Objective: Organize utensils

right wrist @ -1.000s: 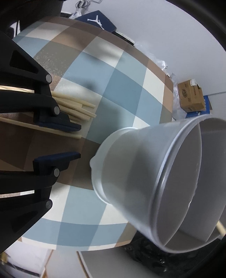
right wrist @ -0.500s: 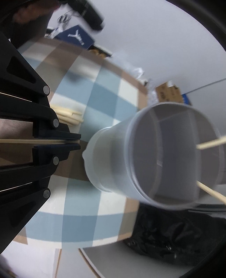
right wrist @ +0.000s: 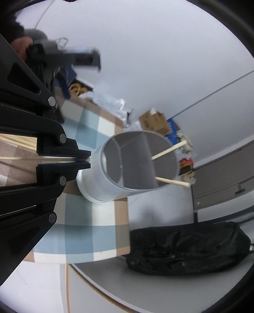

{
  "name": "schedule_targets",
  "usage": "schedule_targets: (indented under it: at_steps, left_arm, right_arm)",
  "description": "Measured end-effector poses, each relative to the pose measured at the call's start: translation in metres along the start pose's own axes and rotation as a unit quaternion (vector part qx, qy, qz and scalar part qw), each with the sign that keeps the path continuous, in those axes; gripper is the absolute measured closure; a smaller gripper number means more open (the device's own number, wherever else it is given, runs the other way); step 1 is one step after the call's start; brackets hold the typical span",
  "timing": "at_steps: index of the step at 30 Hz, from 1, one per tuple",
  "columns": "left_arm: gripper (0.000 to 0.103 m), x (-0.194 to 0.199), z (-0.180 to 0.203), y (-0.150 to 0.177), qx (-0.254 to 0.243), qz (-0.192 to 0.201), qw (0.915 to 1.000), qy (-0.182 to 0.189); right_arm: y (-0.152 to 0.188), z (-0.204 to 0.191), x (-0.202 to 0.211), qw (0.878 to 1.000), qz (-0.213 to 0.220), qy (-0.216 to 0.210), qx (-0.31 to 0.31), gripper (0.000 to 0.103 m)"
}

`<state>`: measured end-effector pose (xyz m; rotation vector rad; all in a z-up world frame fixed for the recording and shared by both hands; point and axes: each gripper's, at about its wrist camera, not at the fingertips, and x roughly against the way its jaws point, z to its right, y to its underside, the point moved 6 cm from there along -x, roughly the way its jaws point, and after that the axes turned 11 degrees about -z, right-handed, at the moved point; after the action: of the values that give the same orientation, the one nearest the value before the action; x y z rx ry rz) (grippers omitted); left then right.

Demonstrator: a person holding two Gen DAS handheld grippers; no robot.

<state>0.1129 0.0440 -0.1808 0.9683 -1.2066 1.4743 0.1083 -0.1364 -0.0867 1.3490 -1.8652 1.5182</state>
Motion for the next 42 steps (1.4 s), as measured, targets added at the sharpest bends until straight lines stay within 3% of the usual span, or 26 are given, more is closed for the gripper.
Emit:
schedule_targets:
  at_steps: [3,5,10,13,21,23,26,30,32,37,39,42]
  left_arm:
    - [0.01,-0.003,0.008,-0.003,0.004,-0.018,0.9997,0.012]
    - [0.017,-0.004,0.009,-0.006,0.011,-0.027,0.9994,0.021]
    - [0.029,-0.018,0.012,-0.013,0.021,-0.062,0.9979,-0.007]
    - [0.03,-0.025,0.011,-0.012,0.025,-0.079,0.9964,-0.022]
    - [0.032,-0.031,0.023,-0.017,0.032,-0.104,0.9938,-0.022]
    - [0.046,-0.031,0.026,-0.018,0.028,-0.109,0.9935,-0.019]
    - [0.058,-0.032,0.028,-0.018,0.023,-0.122,0.9907,-0.055]
    - [0.064,-0.03,0.029,-0.016,0.021,-0.12,0.9911,-0.054]
    - [0.075,-0.029,0.03,-0.015,0.022,-0.118,0.9914,-0.052]
    - [0.088,-0.033,0.031,-0.023,0.025,-0.127,0.9907,-0.044]
    - [0.1,-0.034,0.028,-0.023,0.027,-0.127,0.9895,-0.063]
    - [0.101,-0.034,0.025,-0.021,0.023,-0.126,0.9902,-0.055]
  right_arm:
    - [0.0,0.006,0.014,1.0,0.024,-0.006,0.001,0.099]
    - [0.0,0.008,0.018,0.999,0.036,-0.011,0.001,0.099]
    - [-0.001,0.024,0.021,0.998,0.044,-0.033,-0.024,0.099]
    - [-0.002,0.028,0.024,0.998,0.048,-0.038,-0.027,0.099]
    - [-0.006,0.033,0.034,0.995,0.062,-0.065,-0.037,0.099]
    - [-0.006,0.034,0.034,0.995,0.062,-0.064,-0.038,0.099]
    - [-0.007,0.033,0.037,0.995,0.066,-0.066,-0.037,0.099]
    - [-0.007,0.033,0.04,0.995,0.07,-0.066,-0.033,0.099]
    - [-0.006,0.034,0.04,0.995,0.069,-0.066,-0.034,0.099]
    - [-0.005,0.035,0.04,0.995,0.067,-0.068,-0.037,0.099]
    - [-0.005,0.034,0.04,0.995,0.067,-0.066,-0.036,0.099]
    - [-0.005,0.035,0.039,0.995,0.066,-0.062,-0.035,0.099]
